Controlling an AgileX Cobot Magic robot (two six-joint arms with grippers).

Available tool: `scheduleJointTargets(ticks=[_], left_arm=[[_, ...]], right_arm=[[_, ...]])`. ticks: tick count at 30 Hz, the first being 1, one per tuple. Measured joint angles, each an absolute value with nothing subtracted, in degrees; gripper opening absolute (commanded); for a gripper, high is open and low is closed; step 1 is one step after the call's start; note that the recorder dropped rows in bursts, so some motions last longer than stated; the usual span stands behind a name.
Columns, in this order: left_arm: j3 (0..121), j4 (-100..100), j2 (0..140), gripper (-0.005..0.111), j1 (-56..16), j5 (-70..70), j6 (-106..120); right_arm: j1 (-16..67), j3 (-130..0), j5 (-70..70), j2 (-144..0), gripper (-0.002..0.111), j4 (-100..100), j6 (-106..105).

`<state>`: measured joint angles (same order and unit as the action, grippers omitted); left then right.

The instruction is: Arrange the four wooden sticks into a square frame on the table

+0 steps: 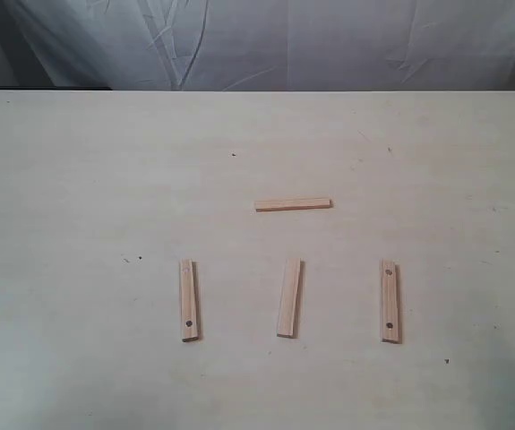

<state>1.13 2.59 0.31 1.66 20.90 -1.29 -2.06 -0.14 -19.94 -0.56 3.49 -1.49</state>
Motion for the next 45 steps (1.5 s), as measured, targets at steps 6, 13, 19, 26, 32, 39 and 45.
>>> scheduleJointTargets(ticks=[6,13,19,26,32,39,45], left_arm=[[1.1,2.6,0.3,0.000,1.7,20.9,-1.3],[1.1,2.6,0.3,0.000,1.7,20.9,-1.3],[1.1,2.6,0.3,0.000,1.7,20.9,-1.3],[1.1,2.6,0.3,0.000,1.7,20.9,-1.3],[1.1,2.6,0.3,0.000,1.7,20.9,-1.3],[1.1,2.6,0.3,0.000,1.7,20.9,-1.3],[1.1,2.6,0.3,0.000,1.7,20.9,-1.3]], right_arm=[[-2.1,-0.1,-19.9,-0.6,-0.001,3.5,-1.5],[-2.1,-0.1,-19.9,-0.6,-0.001,3.5,-1.5],[-2.1,-0.1,-19.9,-0.6,-0.001,3.5,-1.5],[-2.1,-0.1,-19.9,-0.6,-0.001,3.5,-1.5],[-2.1,-0.1,-19.9,-0.6,-0.001,3.5,-1.5],[-2.1,-0.1,-18.5,-0.6,-0.001,3.5,-1.5],[-2.1,-0.1,-7.6,-0.6,-0.001,3.5,-1.5]])
